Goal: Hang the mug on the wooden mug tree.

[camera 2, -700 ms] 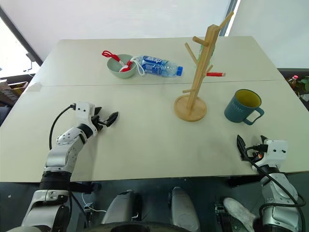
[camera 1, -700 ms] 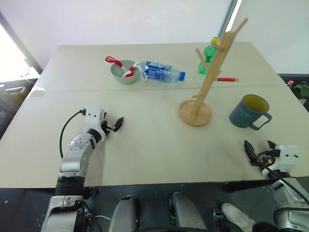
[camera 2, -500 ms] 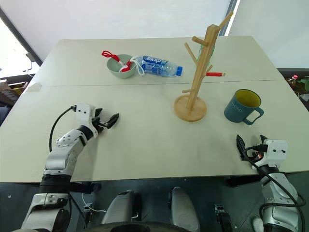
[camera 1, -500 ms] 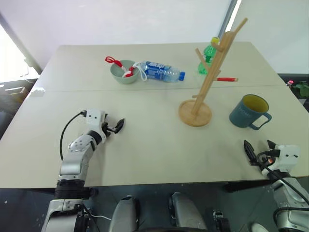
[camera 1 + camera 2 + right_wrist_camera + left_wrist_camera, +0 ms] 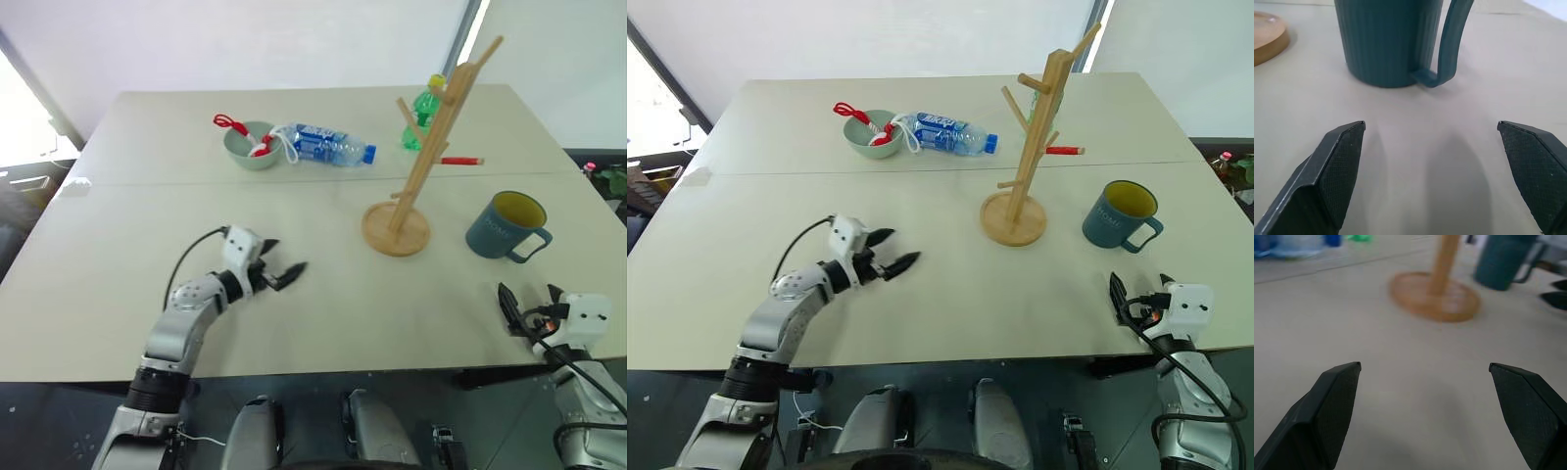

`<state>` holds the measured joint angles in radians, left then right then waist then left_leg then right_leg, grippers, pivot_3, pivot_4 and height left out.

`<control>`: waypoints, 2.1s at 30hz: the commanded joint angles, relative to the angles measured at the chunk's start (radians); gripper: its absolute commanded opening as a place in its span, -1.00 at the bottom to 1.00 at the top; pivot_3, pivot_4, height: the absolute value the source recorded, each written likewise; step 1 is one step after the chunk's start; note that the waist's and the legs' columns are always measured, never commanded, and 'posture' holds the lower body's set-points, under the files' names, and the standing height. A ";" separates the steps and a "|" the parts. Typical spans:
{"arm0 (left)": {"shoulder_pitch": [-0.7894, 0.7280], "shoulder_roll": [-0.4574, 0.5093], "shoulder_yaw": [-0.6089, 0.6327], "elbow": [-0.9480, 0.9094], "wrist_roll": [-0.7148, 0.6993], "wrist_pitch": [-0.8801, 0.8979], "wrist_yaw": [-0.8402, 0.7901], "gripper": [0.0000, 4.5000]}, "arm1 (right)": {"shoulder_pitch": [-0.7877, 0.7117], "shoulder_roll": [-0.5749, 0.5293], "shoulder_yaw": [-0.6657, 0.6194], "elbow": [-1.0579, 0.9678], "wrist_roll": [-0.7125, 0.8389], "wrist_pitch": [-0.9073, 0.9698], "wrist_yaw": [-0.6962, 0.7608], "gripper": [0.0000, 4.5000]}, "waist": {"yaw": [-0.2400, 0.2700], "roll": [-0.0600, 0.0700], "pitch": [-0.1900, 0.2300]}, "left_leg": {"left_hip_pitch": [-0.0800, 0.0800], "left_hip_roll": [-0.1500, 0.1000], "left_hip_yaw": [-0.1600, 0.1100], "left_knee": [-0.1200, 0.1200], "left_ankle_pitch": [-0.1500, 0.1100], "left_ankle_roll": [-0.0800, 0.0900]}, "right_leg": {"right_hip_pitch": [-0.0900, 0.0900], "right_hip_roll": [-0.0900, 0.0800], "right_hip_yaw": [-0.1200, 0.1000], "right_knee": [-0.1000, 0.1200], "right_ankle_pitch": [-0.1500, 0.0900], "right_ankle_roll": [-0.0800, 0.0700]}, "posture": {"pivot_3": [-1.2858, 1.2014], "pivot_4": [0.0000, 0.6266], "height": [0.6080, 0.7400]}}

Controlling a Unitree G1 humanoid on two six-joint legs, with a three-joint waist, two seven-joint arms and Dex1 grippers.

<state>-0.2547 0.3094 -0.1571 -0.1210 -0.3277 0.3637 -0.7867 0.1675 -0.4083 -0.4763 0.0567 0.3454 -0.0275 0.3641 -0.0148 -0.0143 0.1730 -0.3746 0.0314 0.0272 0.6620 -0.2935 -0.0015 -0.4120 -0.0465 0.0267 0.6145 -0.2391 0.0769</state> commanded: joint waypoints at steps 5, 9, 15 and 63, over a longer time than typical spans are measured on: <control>-0.039 0.026 -0.154 -0.134 -0.049 -0.012 -0.195 1.00 | -0.067 -0.003 -0.028 -0.020 -0.006 -0.015 -0.074 0.98 | 0.001 0.001 0.000 | 0.000 0.000 0.000 0.000 0.000 0.000 | 0.000 0.001 0.000 0.000 0.000 0.000 | 0.03 -0.52 1.00; -0.069 0.010 -0.161 -0.125 -0.048 -0.009 -0.191 1.00 | -0.109 -0.006 -0.027 0.016 -0.040 -0.012 -0.132 0.98 | 0.001 0.001 0.000 | 0.000 -0.001 0.000 0.000 0.000 0.000 | 0.000 0.001 0.000 0.000 0.000 0.000 | 0.03 -0.52 1.00; -0.073 0.007 -0.157 -0.127 -0.042 -0.011 -0.185 1.00 | -0.174 0.001 -0.029 0.082 -0.053 -0.026 -0.194 0.98 | 0.001 0.001 0.000 | 0.000 -0.002 0.000 0.000 0.000 0.000 | 0.000 0.002 0.000 0.000 0.000 0.000 | 0.03 -0.52 1.00; -0.051 0.010 -0.159 -0.100 -0.050 -0.074 -0.188 1.00 | -0.107 -0.172 0.162 0.004 -0.317 -0.269 -0.011 -0.97 | 0.002 0.002 0.000 | 0.000 -0.003 -0.001 0.000 0.000 0.000 | 0.001 0.002 0.001 0.000 0.000 0.001 | 0.03 -0.52 1.00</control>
<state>-0.3067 0.3232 -0.3298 -0.1985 -0.3616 0.2962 -0.9741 0.0377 -0.5494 -0.3286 0.1440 0.0789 -0.2419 0.3243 -0.0130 -0.0127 0.1729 -0.3748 0.0287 0.0267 0.6623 -0.2934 -0.0012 -0.4115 -0.0444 0.0273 0.6146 -0.2396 0.0777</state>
